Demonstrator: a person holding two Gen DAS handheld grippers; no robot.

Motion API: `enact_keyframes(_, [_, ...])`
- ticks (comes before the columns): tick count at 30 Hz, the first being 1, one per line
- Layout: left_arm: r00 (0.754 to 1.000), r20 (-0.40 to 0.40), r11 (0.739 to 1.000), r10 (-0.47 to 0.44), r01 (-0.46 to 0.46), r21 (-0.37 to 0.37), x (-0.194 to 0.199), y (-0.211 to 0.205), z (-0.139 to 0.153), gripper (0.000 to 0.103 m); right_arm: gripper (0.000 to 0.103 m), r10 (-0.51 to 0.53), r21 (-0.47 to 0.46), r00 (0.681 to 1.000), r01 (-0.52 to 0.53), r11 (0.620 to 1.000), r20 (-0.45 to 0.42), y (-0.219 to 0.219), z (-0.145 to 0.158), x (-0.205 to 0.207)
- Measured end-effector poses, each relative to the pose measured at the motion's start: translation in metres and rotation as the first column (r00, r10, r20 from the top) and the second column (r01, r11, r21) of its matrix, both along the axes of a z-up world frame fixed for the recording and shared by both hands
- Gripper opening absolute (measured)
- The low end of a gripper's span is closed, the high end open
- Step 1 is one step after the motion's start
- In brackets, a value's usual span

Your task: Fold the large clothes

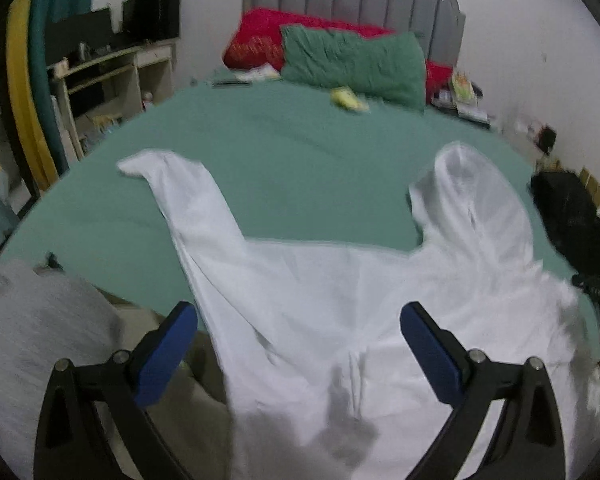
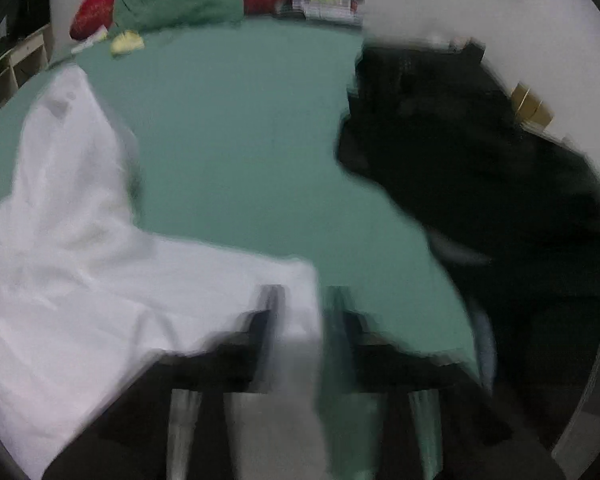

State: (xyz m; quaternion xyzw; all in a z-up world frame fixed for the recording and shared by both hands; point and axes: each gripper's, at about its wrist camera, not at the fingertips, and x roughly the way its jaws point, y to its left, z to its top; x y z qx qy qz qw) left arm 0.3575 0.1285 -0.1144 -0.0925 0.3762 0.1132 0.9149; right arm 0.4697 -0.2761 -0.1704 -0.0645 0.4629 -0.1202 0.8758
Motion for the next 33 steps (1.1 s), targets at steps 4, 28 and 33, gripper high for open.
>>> enact_keyframes(4, [0.998,0.035,0.998,0.060,-0.060,0.004,-0.011,0.034,0.029,0.102,0.074,0.254,0.070,0.964,-0.259,0.963,0.076,0.117,0.022,-0.001])
enact_keyframes(28, [0.893,-0.014,0.879,0.450,-0.445,-0.170,-0.070,0.200,0.029,0.101,0.019,0.808,0.319,0.589,-0.766,0.558,0.002,0.566,-0.091,0.108])
enact_keyframes(33, [0.904,0.004,0.897,0.427,-0.423,-0.128,-0.064,0.191,0.033,0.102,0.001,0.783,0.257,0.618,-0.769,0.585,0.068,0.537,-0.065,0.102])
